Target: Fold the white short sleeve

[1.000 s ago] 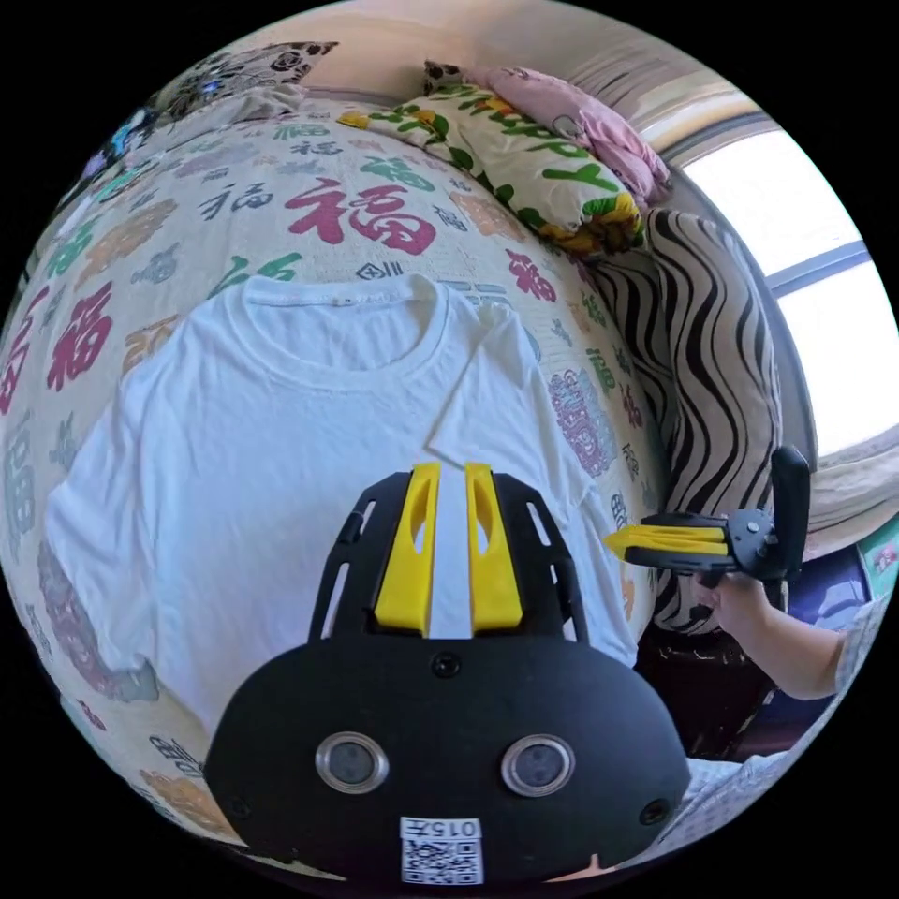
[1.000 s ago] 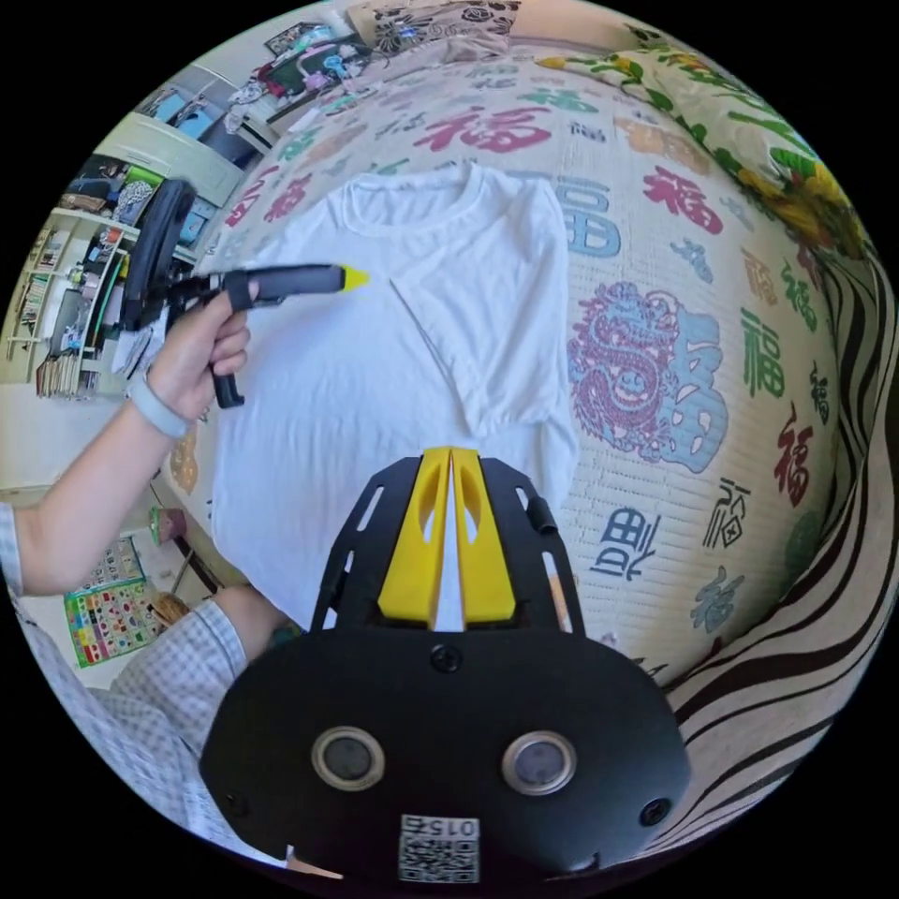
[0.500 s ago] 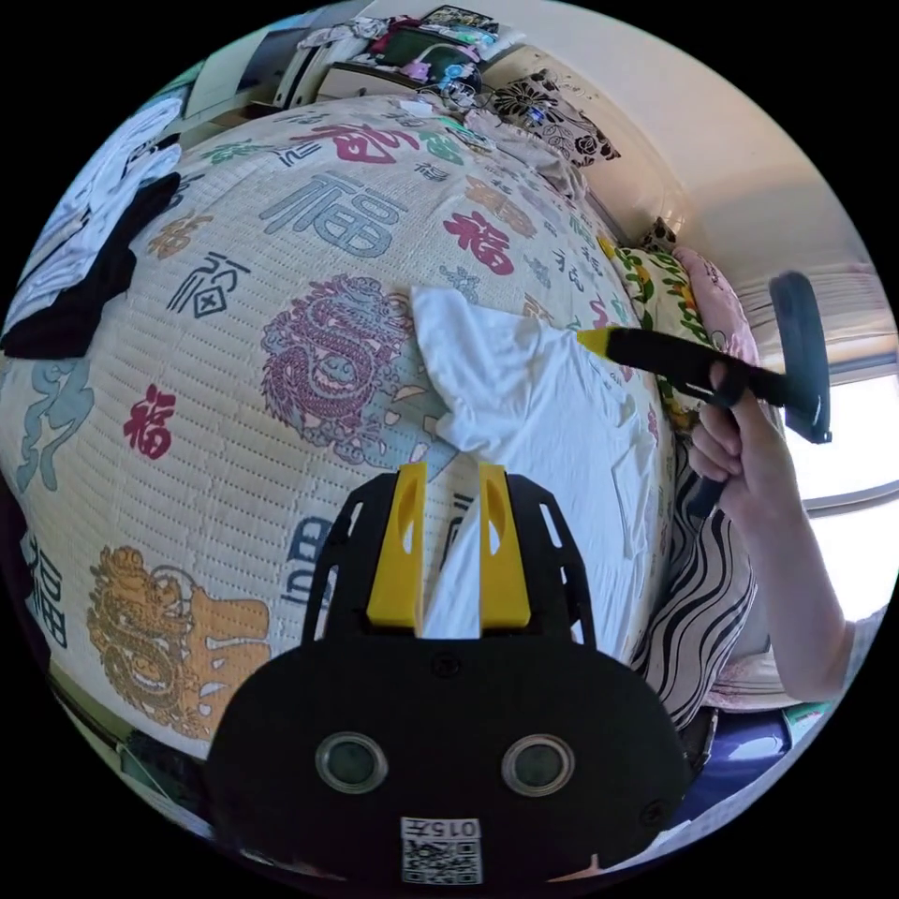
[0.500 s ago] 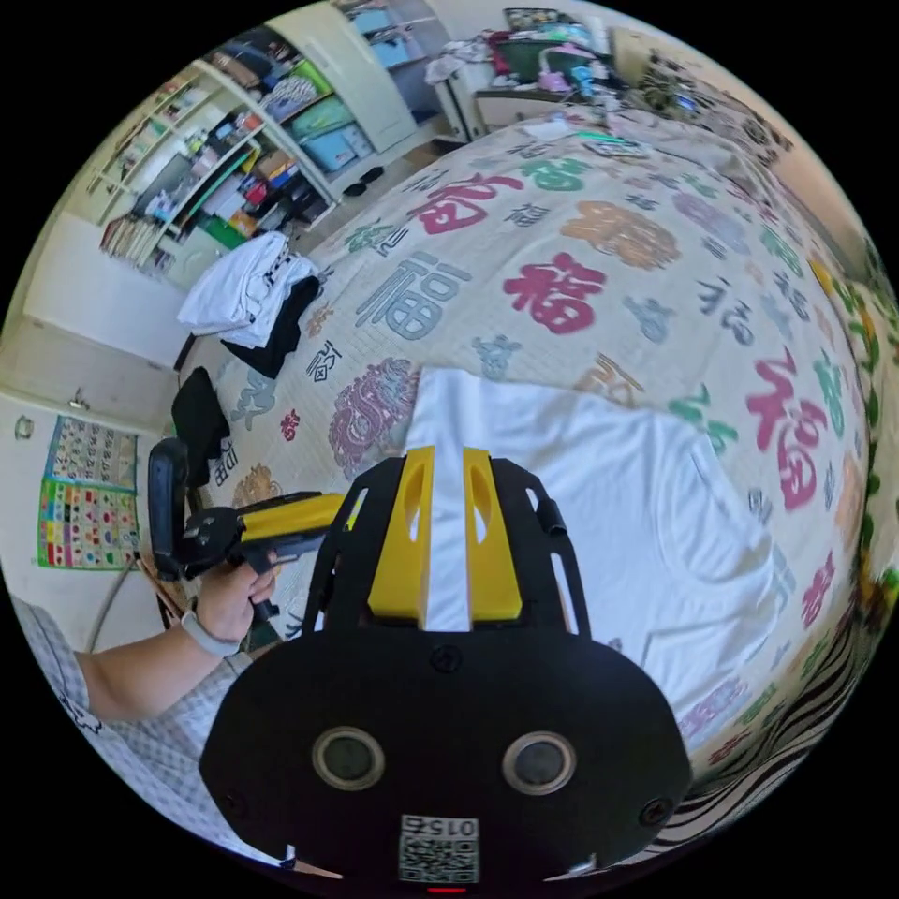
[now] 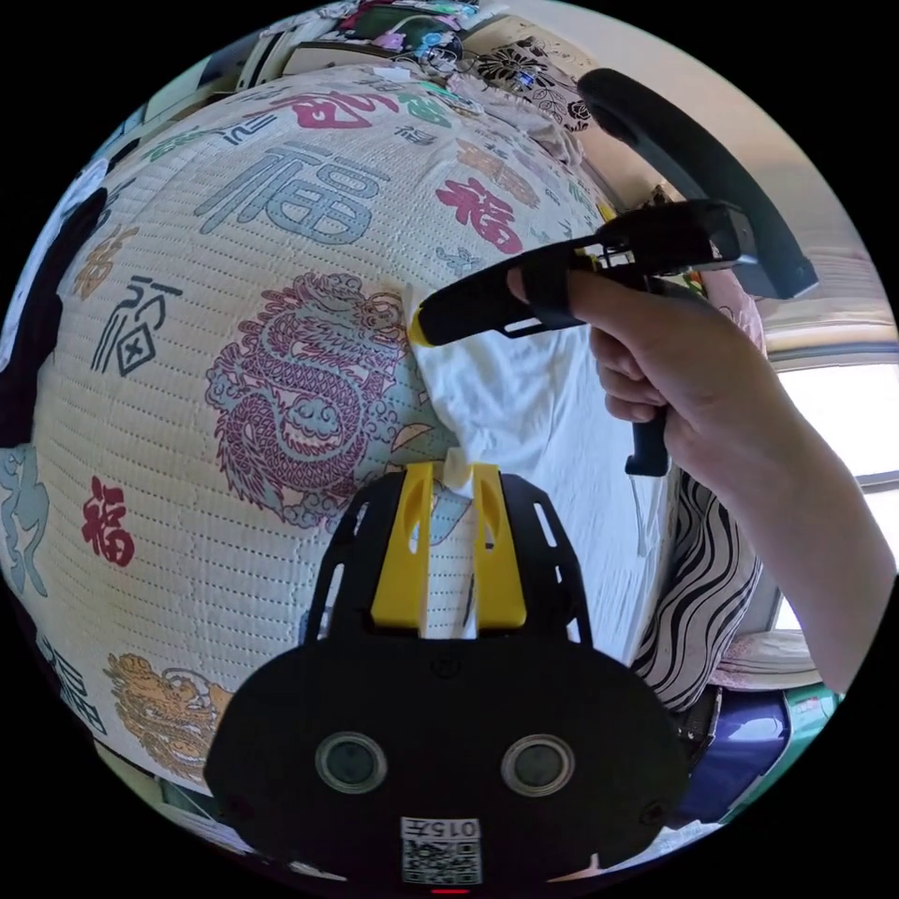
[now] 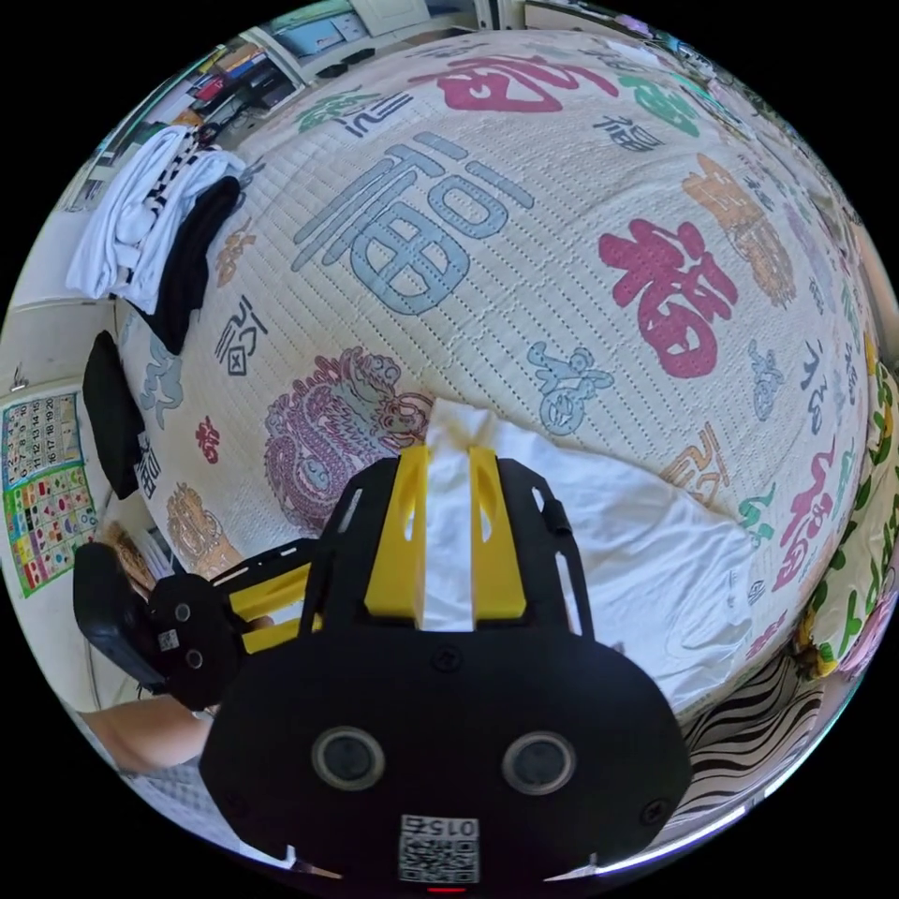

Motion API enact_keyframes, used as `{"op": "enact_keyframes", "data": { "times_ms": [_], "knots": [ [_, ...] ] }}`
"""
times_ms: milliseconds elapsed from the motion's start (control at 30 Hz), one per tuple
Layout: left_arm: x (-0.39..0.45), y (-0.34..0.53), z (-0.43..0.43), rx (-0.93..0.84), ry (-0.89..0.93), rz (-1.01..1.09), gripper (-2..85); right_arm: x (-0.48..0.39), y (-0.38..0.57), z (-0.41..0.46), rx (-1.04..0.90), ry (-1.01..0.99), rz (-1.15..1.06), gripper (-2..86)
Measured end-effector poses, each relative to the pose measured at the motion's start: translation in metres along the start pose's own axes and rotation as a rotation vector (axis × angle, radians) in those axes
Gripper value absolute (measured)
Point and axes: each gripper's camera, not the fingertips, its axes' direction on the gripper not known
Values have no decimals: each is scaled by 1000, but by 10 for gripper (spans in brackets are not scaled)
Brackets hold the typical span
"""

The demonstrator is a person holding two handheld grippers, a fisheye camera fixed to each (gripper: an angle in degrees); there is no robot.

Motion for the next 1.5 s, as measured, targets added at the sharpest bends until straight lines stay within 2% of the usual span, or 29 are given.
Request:
{"op": "enact_keyframes", "data": {
  "times_ms": [133,300,467,567,800,933,1033,1200,1267,1333,1500],
  "knots": [
    [-1,6,-5,12,60,-32,4,4,-5,-7,4,-28,13,11],
    [23,21,-32,92,36,35,-6,19,10,-45,152,-117,58,-3],
    [92,44,-53,158,-98,258,-6,63,78,-94,368,-238,184,-4],
    [130,60,-39,123,-108,373,-4,93,133,-101,418,-253,292,-2],
    [169,95,43,-130,-53,458,30,137,213,-42,260,-264,507,27],
    [172,106,34,-69,-58,464,52,145,243,-39,269,-213,586,57],
    [175,102,38,-42,-73,451,57,142,248,-47,315,-197,567,61],
    [184,103,82,-147,-96,480,37,129,231,-39,278,-187,471,42],
    [185,112,102,-222,-150,495,14,128,227,-24,195,-167,464,18],
    [184,118,105,-227,-172,490,6,127,232,-23,216,-162,443,2],
    [182,128,107,-268,-191,523,24,137,253,-23,244,-244,448,-4]
  ]
}}
